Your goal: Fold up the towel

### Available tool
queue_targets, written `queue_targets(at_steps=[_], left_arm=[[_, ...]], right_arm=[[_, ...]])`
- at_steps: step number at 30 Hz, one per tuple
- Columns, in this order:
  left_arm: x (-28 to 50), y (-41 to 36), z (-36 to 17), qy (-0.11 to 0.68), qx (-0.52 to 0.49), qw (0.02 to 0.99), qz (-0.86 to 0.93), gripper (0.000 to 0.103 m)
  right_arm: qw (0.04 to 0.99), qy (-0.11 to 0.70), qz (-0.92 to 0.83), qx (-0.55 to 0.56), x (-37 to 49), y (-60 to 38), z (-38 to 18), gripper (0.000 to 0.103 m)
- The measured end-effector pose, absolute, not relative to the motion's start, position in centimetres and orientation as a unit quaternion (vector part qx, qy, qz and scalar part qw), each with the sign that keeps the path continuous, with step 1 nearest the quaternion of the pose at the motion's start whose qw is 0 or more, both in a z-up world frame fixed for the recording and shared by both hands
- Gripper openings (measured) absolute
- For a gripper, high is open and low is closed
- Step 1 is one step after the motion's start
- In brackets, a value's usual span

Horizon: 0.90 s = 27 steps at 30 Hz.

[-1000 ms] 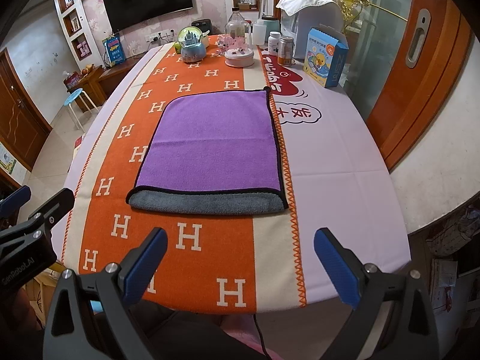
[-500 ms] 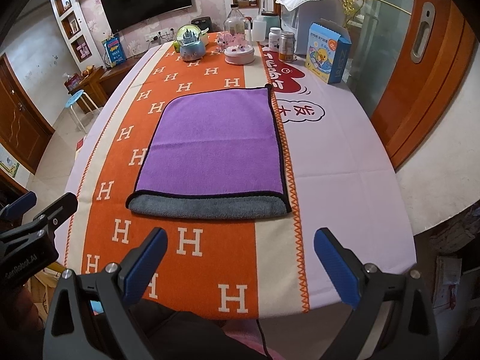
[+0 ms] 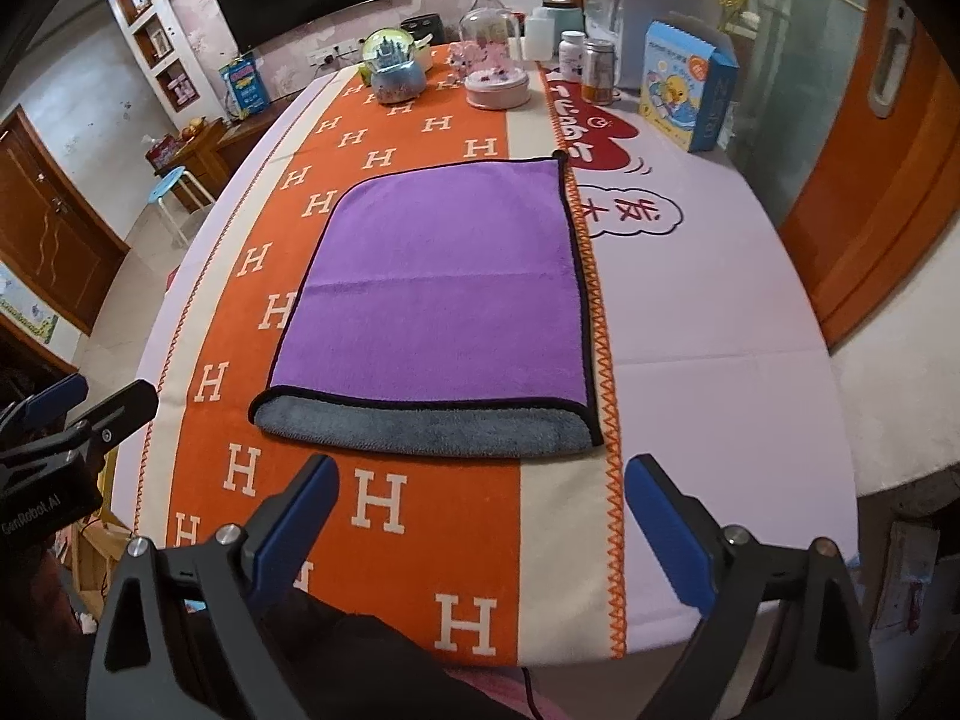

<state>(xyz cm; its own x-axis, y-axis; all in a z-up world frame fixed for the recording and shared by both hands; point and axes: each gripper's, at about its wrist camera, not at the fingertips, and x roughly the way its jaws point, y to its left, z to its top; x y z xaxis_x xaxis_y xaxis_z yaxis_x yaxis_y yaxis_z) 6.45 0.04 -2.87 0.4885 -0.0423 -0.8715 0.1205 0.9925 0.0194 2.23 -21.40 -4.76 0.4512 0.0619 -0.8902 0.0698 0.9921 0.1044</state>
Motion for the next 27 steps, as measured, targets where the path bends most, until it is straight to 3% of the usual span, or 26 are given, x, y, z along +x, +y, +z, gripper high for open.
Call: queue_targets(at_steps=[27], left_arm=[[13.3,0.3,-12.3,0.538,0.097,0.821,-0.162,0.099]], right_arm=[[0.868,0.489,0.081,-0.002,6.3,-26.5,-12.2,0.085]])
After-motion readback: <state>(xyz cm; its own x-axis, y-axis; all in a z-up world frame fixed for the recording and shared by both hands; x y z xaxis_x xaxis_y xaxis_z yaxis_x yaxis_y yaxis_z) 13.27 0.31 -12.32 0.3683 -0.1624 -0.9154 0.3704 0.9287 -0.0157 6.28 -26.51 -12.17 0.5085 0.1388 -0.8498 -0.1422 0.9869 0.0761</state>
